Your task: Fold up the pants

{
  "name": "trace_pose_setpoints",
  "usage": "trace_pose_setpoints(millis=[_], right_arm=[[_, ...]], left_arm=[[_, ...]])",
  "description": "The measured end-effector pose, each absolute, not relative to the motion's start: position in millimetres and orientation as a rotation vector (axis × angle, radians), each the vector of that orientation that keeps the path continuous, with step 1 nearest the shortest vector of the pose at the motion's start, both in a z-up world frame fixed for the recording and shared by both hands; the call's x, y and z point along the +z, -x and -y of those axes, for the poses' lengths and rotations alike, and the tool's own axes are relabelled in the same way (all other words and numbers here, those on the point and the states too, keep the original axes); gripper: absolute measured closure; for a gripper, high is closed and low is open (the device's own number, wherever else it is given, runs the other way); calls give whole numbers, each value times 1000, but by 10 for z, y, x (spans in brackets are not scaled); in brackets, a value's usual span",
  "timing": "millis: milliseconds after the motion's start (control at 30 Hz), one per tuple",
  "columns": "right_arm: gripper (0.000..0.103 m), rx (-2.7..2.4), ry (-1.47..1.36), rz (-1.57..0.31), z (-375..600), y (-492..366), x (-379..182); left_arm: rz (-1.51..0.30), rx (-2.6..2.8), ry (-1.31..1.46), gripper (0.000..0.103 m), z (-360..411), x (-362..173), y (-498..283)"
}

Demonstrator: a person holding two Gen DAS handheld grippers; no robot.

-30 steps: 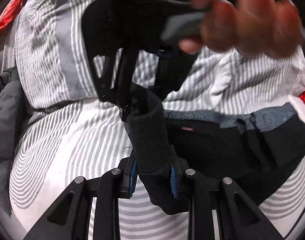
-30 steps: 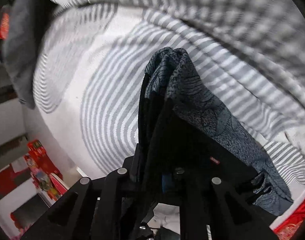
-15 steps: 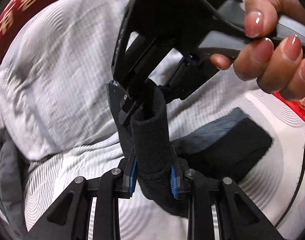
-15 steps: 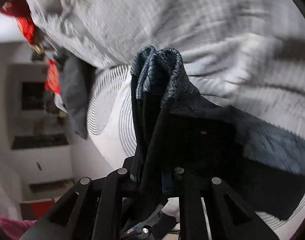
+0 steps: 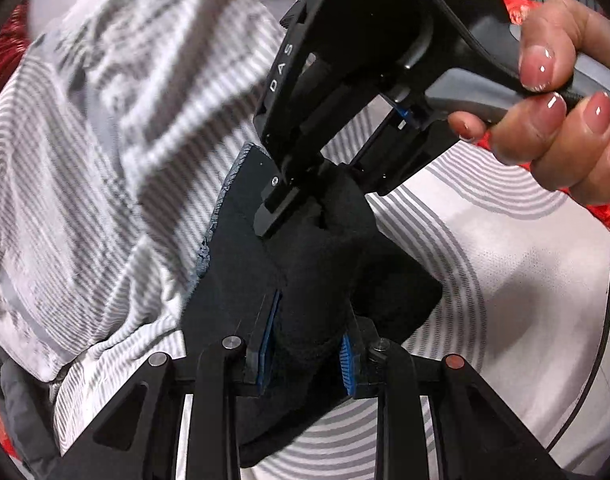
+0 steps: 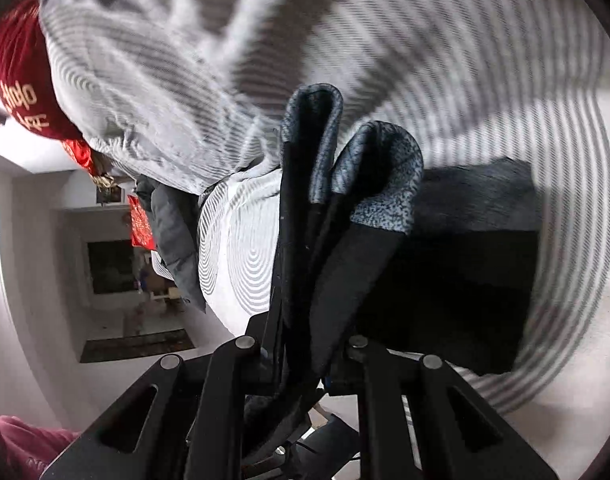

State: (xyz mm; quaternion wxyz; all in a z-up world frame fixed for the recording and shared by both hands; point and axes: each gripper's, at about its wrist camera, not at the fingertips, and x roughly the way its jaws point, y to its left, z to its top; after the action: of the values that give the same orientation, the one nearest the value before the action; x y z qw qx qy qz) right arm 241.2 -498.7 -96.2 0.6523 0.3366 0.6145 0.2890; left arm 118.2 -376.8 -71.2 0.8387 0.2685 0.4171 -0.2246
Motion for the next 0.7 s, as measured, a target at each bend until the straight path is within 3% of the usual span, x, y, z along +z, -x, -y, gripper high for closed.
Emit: trace_pose_setpoints(millis=[567, 700], right_arm=[[86, 641, -733, -1430, 5568, -2403, -1821], [77, 630, -647, -1428, 5536, -2379, -1658]], left_arm=[[-984, -442, -716, 75, 4388, -1521, -1155], [-1000, -418, -723, 74, 4362, -1436, -1140]])
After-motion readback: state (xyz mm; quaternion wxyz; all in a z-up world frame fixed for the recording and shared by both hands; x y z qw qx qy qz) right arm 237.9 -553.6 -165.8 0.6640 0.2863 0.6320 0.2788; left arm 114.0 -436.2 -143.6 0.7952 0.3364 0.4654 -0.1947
